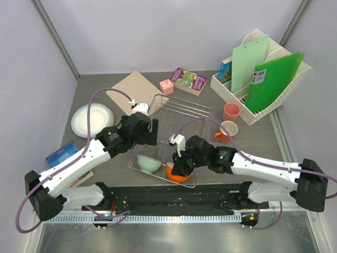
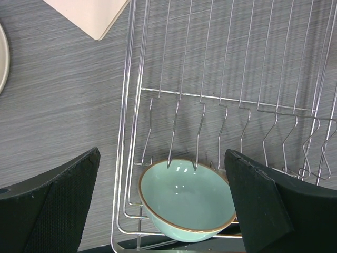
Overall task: Unload the mixed dishes from the dish rack
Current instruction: Pick up the bowl from the dish rack.
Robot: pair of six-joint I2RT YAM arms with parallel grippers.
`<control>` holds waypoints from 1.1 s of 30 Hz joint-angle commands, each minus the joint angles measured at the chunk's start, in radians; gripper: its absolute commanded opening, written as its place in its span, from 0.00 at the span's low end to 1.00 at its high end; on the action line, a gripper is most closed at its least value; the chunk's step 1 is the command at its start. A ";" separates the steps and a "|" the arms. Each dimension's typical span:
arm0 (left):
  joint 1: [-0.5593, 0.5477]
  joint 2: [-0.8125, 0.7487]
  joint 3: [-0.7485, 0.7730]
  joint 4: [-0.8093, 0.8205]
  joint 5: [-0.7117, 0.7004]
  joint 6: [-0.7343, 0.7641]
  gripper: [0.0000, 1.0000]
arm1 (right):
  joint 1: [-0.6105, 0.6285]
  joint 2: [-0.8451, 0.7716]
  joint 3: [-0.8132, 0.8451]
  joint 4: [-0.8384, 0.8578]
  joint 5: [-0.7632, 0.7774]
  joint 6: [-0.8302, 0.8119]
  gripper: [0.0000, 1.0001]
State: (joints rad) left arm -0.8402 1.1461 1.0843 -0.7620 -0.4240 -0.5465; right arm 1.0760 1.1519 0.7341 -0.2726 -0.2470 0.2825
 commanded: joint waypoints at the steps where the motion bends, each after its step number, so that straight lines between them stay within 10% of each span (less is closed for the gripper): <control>1: 0.004 -0.036 -0.011 0.053 0.013 -0.016 1.00 | -0.045 -0.053 0.062 -0.005 -0.084 0.027 0.01; 16: 0.003 -0.054 -0.027 0.087 0.025 -0.029 1.00 | -0.205 -0.138 0.111 0.147 -0.410 0.190 0.01; 27: 0.004 -0.083 -0.009 0.112 -0.053 -0.056 1.00 | -0.188 -0.113 0.396 -0.180 -0.126 -0.046 0.01; 33: 0.006 -0.111 -0.011 0.098 -0.189 -0.119 1.00 | -0.068 -0.081 0.349 -0.257 0.397 -0.160 0.01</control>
State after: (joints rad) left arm -0.8402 1.0729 1.0569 -0.6918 -0.4938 -0.6117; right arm 0.9516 1.0515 1.1023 -0.4709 -0.1982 0.2260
